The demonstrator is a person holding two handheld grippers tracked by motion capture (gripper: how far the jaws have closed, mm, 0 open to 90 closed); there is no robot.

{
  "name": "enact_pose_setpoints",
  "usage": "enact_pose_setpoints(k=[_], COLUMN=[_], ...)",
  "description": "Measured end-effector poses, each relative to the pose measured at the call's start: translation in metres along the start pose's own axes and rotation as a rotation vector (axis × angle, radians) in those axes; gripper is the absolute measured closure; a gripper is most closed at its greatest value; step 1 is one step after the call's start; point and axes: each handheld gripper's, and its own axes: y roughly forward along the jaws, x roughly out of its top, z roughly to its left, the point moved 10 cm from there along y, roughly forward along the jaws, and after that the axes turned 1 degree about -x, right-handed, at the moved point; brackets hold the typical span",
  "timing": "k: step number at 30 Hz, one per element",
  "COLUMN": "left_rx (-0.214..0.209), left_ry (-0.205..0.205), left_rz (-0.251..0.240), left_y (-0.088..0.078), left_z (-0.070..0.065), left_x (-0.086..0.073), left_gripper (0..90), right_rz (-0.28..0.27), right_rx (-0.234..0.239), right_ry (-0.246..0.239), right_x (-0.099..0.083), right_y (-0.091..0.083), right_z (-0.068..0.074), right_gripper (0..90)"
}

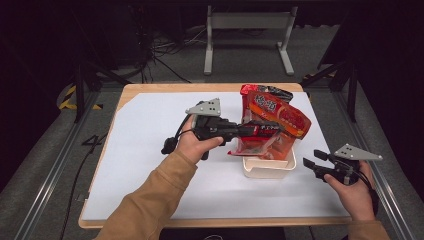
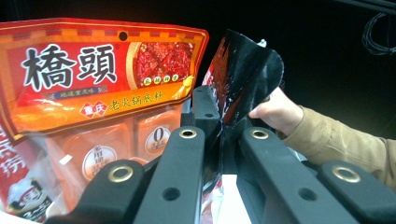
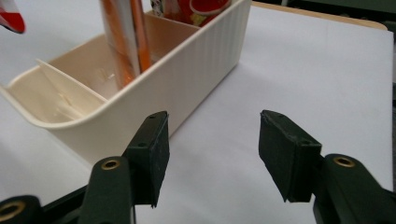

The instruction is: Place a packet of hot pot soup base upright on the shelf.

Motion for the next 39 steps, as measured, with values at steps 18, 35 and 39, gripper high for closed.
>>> enact_pose_setpoints(k=[18,35,39], left_rx=[-0.054,-0.072,-0.076], left_ry=[0.006,0.009,0.010], left_rz=[0.015,0.075,0.083], left_y=[0.037,0.075,0.081], left_z=[0.001,-0.001,0.000], left_x=[-0.009,-0.036,-0.042], left_gripper=[89.5,89.4,89.2], right_rz=[0.018,0.014,0.017], right_rx=[-0.019,-0.018,-0.014], right_ry=[0.013,0.021,0.022], right_x=[-0.010,-0.011,-0.011], right_y=[0.008,0.009,0.010], right_z=[-0.010,-0.011,-0.010], right_gripper=[42.9,42.9,42.9])
